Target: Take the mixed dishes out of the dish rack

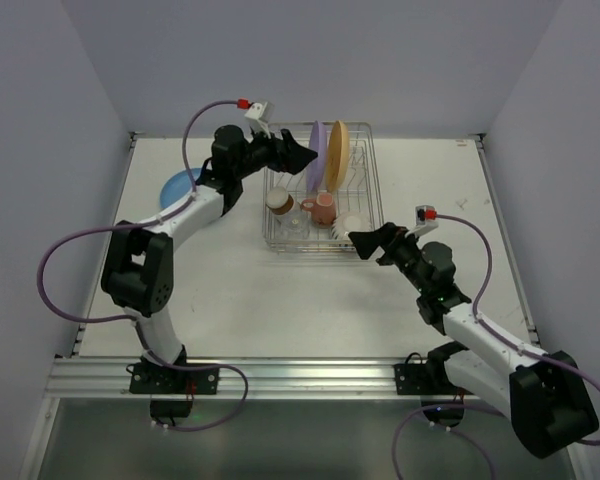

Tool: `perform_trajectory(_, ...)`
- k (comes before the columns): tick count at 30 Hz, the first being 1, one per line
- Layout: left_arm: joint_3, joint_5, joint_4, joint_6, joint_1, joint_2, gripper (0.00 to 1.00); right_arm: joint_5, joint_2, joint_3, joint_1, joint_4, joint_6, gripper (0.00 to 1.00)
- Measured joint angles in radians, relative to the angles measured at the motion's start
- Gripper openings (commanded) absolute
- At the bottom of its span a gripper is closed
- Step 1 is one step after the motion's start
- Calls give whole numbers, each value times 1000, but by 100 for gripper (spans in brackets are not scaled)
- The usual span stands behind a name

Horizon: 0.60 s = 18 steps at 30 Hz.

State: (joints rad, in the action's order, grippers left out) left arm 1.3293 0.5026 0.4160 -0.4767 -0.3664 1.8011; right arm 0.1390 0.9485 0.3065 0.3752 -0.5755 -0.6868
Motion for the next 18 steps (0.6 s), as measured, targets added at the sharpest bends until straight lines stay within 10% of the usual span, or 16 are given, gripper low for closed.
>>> perform_trajectory(18, 243, -62, -98, 45, -7, 196, 93, 18, 39, -5, 26, -62, 22, 99)
